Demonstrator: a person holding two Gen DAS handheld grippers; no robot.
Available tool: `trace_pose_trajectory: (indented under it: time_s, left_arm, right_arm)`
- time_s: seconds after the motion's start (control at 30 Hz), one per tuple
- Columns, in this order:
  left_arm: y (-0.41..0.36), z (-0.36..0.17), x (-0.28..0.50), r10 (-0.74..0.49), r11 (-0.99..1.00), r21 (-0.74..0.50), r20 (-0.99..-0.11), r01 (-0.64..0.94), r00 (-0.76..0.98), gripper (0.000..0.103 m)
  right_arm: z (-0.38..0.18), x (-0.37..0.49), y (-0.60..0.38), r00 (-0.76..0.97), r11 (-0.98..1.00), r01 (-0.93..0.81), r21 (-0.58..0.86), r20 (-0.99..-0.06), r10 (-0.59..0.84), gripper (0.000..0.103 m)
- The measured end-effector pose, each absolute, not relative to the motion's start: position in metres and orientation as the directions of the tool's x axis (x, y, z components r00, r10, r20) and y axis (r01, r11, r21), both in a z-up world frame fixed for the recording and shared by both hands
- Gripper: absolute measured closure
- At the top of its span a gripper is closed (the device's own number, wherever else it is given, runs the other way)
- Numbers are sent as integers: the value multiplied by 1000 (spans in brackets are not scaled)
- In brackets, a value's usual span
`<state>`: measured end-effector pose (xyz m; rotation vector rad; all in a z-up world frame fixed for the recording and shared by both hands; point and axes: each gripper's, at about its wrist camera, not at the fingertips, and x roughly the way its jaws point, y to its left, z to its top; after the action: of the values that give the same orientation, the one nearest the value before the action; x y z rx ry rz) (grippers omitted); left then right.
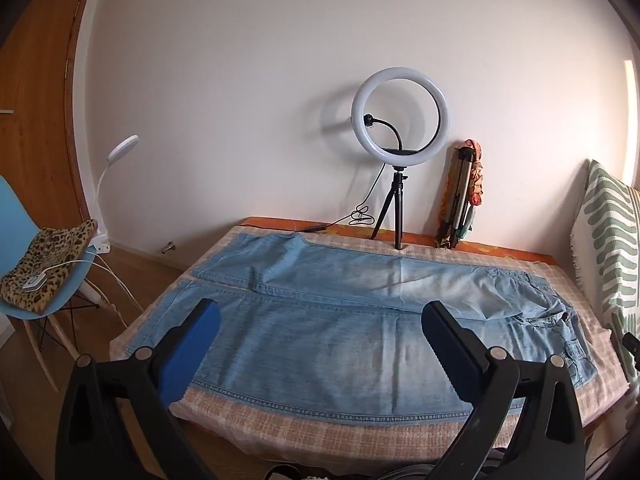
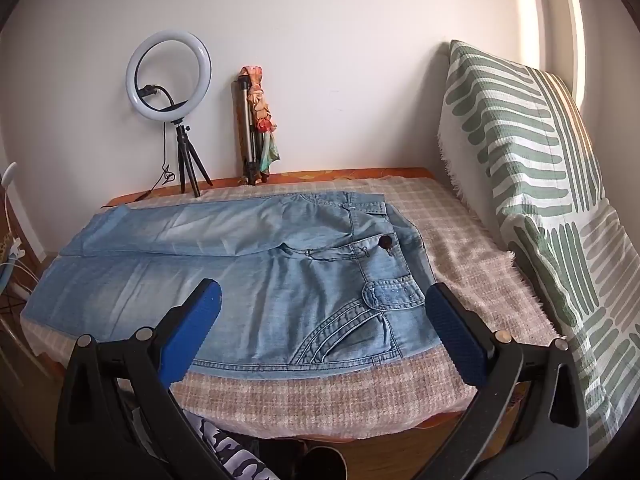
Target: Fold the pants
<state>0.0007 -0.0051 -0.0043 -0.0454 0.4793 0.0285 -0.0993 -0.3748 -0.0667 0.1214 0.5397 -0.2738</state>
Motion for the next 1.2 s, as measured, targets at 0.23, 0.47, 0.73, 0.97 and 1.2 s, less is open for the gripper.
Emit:
trace_pose_trajectory:
  time_s: [0.23, 0.47, 0.73, 0.97, 1.2]
  left_arm:
    - [-4, -2, 4, 12, 999, -39, -464, -34, 886, 1]
    - [-5, 0, 6, 13, 999, -38, -466, -34, 884, 1]
    - [-6, 0, 7, 13, 999, -38, -467, -35, 884, 1]
    - [-7, 1, 8, 11, 999, -38, -465, -33, 885, 1]
    - [-8, 1, 9, 9, 999, -34, -463, -27, 886, 1]
  right_arm:
    - [-65, -102, -377, 826, 958, 284, 47, -520, -219, 0]
    - [-66, -101, -378, 826, 957, 285, 48, -519, -220, 0]
    - [-67, -99, -378, 826, 957, 284, 50, -520, -218, 0]
    - [-66, -99, -377, 826, 958, 283, 51, -521, -216, 0]
    - [-65, -100, -379, 826, 958, 283, 51, -520, -216, 0]
